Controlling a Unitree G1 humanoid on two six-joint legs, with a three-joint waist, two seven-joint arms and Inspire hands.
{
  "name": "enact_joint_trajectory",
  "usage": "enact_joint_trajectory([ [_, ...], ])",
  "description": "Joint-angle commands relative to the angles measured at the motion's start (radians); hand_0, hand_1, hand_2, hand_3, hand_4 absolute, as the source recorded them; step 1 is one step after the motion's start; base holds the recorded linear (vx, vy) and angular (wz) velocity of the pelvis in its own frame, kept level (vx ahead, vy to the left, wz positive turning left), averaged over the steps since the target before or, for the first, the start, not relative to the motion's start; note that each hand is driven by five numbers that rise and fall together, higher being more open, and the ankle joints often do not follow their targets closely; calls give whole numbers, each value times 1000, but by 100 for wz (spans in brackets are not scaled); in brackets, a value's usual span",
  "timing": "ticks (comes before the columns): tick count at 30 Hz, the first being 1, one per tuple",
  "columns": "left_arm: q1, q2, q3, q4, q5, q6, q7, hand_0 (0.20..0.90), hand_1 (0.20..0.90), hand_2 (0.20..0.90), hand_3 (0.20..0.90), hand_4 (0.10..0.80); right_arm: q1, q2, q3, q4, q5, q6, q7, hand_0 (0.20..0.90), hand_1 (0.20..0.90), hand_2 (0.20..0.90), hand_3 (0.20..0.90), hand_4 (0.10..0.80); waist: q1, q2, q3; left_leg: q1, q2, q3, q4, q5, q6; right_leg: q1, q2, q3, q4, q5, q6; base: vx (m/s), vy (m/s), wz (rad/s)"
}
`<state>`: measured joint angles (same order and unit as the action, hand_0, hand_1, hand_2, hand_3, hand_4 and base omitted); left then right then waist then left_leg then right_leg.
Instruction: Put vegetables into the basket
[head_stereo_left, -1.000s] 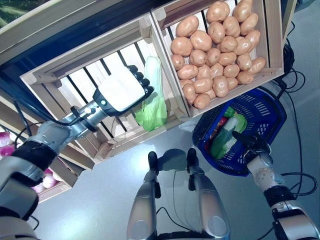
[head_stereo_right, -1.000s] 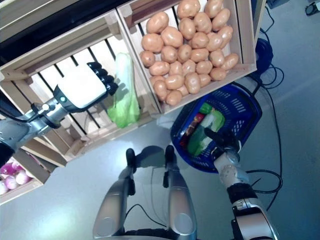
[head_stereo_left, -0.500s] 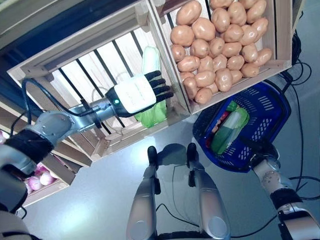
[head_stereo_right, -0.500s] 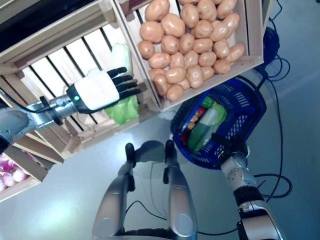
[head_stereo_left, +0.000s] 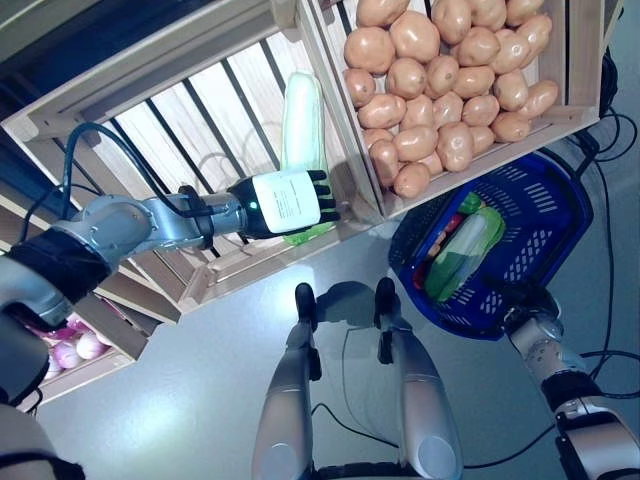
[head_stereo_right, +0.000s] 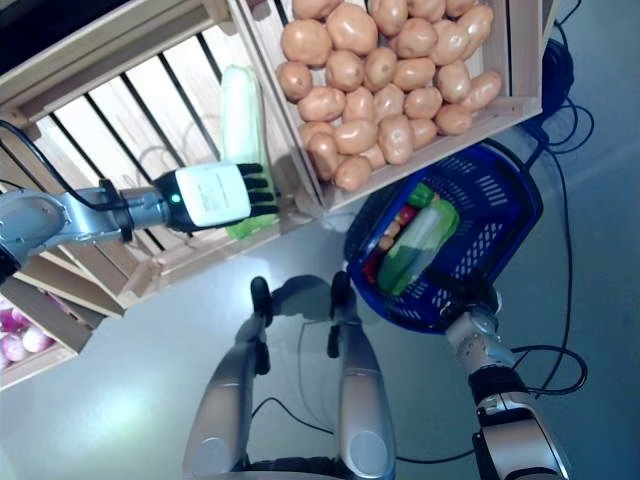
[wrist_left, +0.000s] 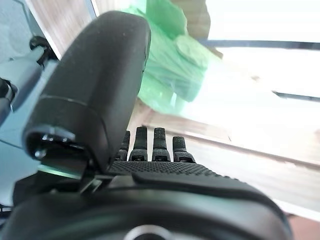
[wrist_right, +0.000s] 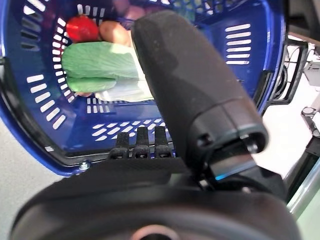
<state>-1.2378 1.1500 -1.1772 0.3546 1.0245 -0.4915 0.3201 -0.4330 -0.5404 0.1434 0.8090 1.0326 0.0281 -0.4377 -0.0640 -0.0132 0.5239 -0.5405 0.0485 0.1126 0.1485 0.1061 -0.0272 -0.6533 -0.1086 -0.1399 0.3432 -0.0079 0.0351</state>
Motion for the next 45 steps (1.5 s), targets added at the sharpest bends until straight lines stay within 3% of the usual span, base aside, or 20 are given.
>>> enact_joint_trajectory([
  [1,-123,-8,69,-56,-59,-36,10,900,900,900,900,800,17,-93,-14,-17,20,-77,32,900,900,900,900,800,-11,3,-4,-55,-16,42,135,-94,-13,89,-9,-35,-90,47,43,18,-32,1],
  [6,-169,-32,35,-40,-68,-73,-99,900,900,900,900,800,3,-81,-5,-2,20,-87,45,900,900,900,900,800,-18,4,-4,-81,-13,41,153,-97,-15,63,-10,-31,-76,47,42,5,-11,1],
  [10,-202,-46,6,-29,-82,-47,-157,900,900,900,900,800,-11,-79,-4,19,26,-88,56,900,900,900,900,800,-23,3,-4,-95,-9,44,164,-102,-14,47,-11,-29,-70,48,43,7,-21,3],
  [16,-213,-75,6,3,-17,-24,-134,900,900,900,900,800,-13,-56,-3,44,26,-101,73,900,900,900,900,800,-30,-1,-4,-102,-5,47,169,-104,-14,37,-11,-27,-68,51,43,0,0,0],
  [26,-183,-97,49,142,173,66,94,900,900,900,900,800,-6,-48,-11,39,25,-93,69,900,900,900,900,800,-39,-11,-4,-141,-1,41,197,-104,-17,-3,-9,-17,-52,56,38,0,0,0],
  [31,-148,-104,97,252,282,152,320,900,900,900,900,800,10,-58,-14,-5,23,-82,48,900,900,900,900,800,-47,-15,-4,-176,2,40,211,-105,-15,-46,-8,-10,-34,54,35,4,34,-2],
  [35,-126,-114,127,324,328,155,422,900,900,900,900,800,16,-63,-4,-57,26,-65,12,900,900,900,900,800,-51,-22,-4,-210,2,40,218,-100,-16,-84,-6,-7,-27,60,35,-13,43,2],
  [45,-100,-189,147,455,283,210,536,900,900,900,900,800,-7,-60,30,-147,31,-20,-67,900,900,900,900,800,-72,-53,-4,-259,8,46,221,-101,-15,-145,15,12,-18,70,36,-14,43,2],
])
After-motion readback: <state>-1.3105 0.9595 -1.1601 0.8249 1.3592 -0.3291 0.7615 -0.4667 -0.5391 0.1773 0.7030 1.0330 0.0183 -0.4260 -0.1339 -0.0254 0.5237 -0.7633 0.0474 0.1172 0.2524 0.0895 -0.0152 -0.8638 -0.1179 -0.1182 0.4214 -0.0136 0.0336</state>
